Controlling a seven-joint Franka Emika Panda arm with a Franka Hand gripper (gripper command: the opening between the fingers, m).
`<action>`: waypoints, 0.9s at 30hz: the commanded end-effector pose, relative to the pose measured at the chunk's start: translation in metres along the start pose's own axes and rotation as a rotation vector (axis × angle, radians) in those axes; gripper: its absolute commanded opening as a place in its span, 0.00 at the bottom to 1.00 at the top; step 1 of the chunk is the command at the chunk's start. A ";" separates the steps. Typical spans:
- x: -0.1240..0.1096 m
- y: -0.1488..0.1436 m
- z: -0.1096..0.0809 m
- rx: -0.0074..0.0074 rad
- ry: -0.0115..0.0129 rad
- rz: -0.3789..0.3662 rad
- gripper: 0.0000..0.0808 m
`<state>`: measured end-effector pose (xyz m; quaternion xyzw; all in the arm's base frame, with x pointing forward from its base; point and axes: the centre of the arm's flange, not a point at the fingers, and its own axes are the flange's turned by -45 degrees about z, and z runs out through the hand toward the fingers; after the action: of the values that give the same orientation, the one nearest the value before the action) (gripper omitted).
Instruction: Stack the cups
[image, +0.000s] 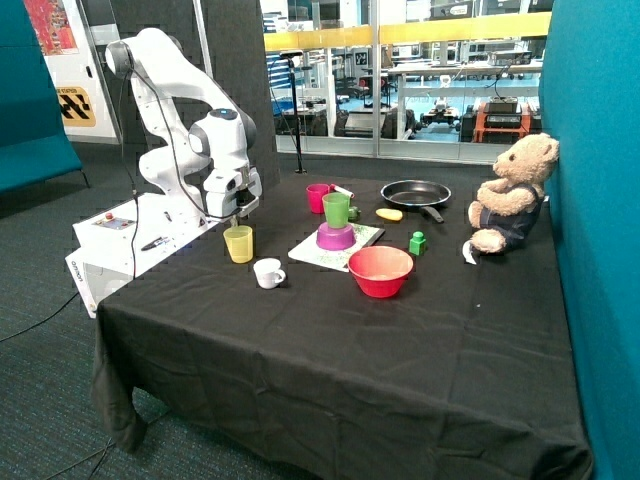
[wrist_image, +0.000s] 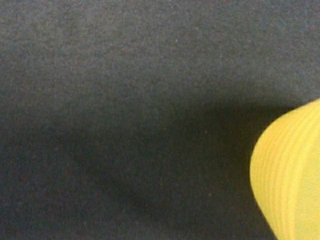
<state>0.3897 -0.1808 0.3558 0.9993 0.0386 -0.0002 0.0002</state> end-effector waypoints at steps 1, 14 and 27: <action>0.005 -0.002 0.012 0.0004 0.0005 -0.005 0.43; 0.012 -0.004 0.019 0.0004 0.0005 -0.017 0.40; 0.014 -0.007 0.024 0.0004 0.0005 -0.007 0.00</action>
<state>0.4004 -0.1759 0.3343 0.9990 0.0443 0.0006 -0.0005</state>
